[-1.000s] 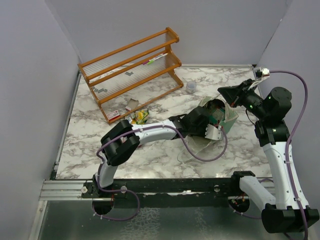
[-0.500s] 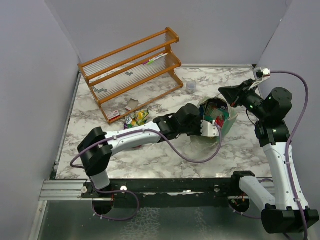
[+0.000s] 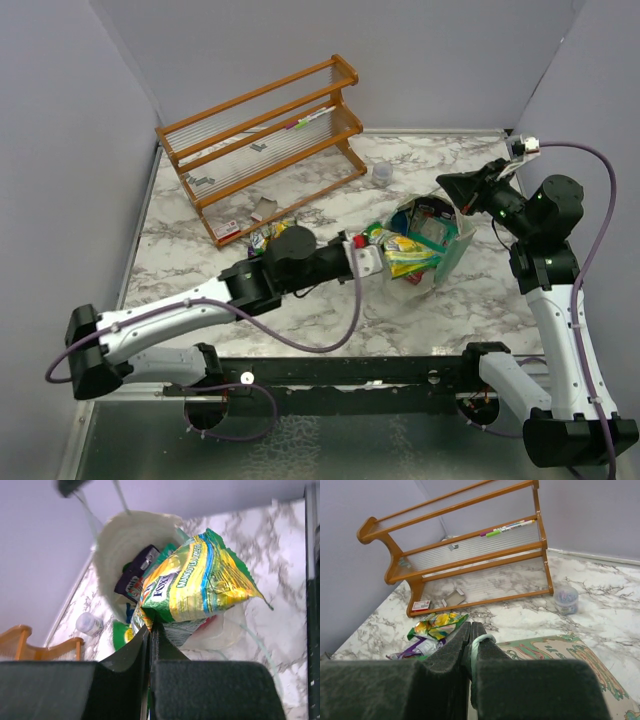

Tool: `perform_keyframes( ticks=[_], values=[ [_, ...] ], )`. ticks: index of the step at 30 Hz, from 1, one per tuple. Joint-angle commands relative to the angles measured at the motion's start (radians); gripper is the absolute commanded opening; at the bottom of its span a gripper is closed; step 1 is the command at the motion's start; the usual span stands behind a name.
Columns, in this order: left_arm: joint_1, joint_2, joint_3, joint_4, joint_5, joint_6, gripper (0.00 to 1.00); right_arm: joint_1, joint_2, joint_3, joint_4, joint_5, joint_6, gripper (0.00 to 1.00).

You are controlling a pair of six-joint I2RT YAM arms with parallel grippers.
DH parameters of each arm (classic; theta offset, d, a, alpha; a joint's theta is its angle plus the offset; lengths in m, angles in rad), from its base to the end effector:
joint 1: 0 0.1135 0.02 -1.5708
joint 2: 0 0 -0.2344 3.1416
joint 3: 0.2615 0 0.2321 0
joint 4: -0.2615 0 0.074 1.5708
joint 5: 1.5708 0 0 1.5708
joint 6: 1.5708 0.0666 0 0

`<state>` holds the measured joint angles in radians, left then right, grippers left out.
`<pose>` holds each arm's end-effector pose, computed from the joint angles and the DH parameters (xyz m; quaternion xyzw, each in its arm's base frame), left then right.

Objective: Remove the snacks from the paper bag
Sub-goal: Take out the snack from the paper bag, then place the snack at the center of the board.

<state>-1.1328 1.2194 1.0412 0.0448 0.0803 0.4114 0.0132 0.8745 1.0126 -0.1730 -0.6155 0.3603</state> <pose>0.1265 -0.2828 0.3342 0.5436 0.5204 -0.2605 0.6049 0.2112 0.0412 0.3792 -0.0889 0.7116 0.3370 0.6101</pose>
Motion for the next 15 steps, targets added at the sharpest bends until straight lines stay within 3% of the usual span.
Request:
perform_keyframes(
  ticks=[1,7,11,15],
  values=[
    [-0.001,-0.241,-0.098,0.183,-0.160,-0.188,0.00,0.004,-0.004,-0.010,0.033,0.014,-0.008,0.02],
    [-0.001,-0.496,-0.249,0.148,-0.429,-0.276,0.00,0.004,0.008,-0.022,0.052,0.013,-0.007,0.02],
    [0.001,-0.499,-0.287,0.021,-0.844,-0.345,0.00,0.004,0.015,-0.023,0.061,0.008,-0.003,0.02],
    [0.010,-0.403,-0.332,-0.064,-1.208,-0.376,0.00,0.004,0.018,-0.022,0.058,0.004,-0.002,0.02]
  ],
)
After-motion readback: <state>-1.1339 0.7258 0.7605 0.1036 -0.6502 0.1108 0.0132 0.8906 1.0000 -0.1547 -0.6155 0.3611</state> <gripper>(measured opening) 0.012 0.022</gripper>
